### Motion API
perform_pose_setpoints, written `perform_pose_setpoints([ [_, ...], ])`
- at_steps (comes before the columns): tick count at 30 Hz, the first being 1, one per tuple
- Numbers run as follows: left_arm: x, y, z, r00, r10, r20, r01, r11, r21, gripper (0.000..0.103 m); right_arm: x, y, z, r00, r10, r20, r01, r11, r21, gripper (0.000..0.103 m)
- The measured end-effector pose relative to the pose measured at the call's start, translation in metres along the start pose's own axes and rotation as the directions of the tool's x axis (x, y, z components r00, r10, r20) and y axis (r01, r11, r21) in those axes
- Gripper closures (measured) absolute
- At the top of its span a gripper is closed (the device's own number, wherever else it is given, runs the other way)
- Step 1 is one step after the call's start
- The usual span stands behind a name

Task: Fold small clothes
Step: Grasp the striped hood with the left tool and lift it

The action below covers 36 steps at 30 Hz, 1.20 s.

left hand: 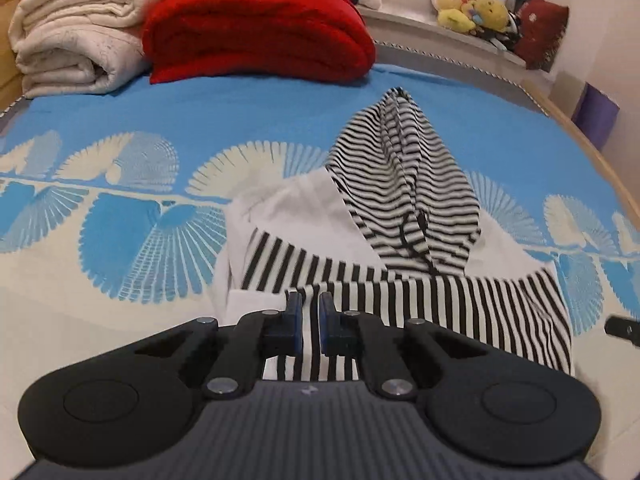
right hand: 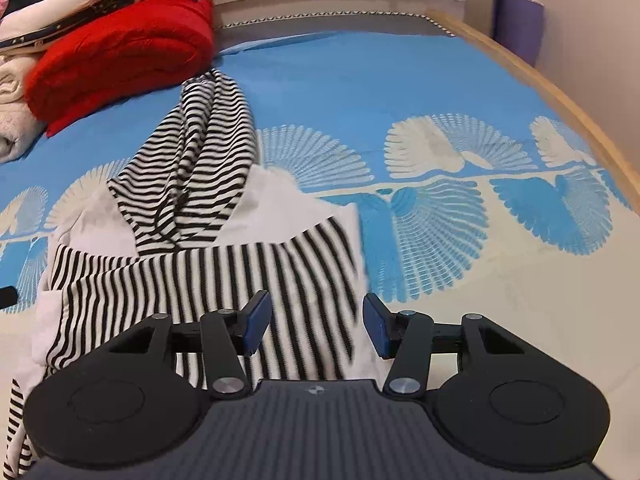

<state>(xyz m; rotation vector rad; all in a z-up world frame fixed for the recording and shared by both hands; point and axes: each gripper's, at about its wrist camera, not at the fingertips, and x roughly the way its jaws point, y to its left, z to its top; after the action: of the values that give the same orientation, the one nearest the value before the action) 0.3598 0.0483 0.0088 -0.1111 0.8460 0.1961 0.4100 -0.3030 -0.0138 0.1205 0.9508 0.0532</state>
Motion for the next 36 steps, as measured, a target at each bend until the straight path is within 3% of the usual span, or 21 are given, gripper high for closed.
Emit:
perform_pose_setpoints([
  [6,0.015,-0.015,0.049,1.000,0.025,-0.007,-0.025,1.000,-0.008,0.094,0.004,-0.016,-0.001,0.998,-0.059,-0.010,0.059,0.997,-0.051,0.050],
  [9,0.044,-0.032,0.086,0.999,0.047,0.021,-0.048,0.997,0.065,0.093,0.007,-0.019,0.000,0.996,-0.084,-0.017,0.082,0.993,-0.081,0.050],
  [12,0.082,-0.051,0.117,0.998,0.059,0.037,-0.064,0.988,0.138,0.093,0.009,-0.018,0.000,0.996,-0.086,-0.023,0.083,0.991,-0.103,0.048],
  [19,0.202,-0.078,0.180,0.999,0.018,0.031,-0.023,0.988,0.154,0.091,0.021,-0.013,-0.001,0.996,-0.067,-0.052,0.061,0.991,-0.121,0.048],
  [22,0.252,-0.089,0.202,0.999,0.035,0.001,-0.035,0.994,0.103,0.066,0.028,-0.010,-0.001,0.996,-0.064,-0.059,0.056,0.990,-0.131,0.047],
  [28,0.334,-0.098,0.240,0.998,0.051,-0.030,-0.051,0.998,-0.022,0.040,0.042,-0.008,0.000,0.994,-0.072,-0.079,0.061,0.989,-0.133,0.047],
  [30,0.352,-0.097,0.251,0.999,0.037,-0.034,-0.039,0.998,-0.052,0.036,0.043,-0.008,-0.001,0.994,-0.078,-0.072,0.067,0.987,-0.145,0.047],
  [34,0.373,-0.103,0.259,0.999,0.032,-0.037,-0.033,0.999,-0.041,0.039,0.050,-0.012,-0.002,0.991,-0.101,-0.090,0.087,0.986,-0.144,0.047],
  [36,0.375,-0.105,0.259,0.999,0.005,-0.049,-0.006,1.000,-0.019,0.072,0.051,-0.012,-0.001,0.991,-0.100,-0.092,0.087,0.987,-0.135,0.047],
])
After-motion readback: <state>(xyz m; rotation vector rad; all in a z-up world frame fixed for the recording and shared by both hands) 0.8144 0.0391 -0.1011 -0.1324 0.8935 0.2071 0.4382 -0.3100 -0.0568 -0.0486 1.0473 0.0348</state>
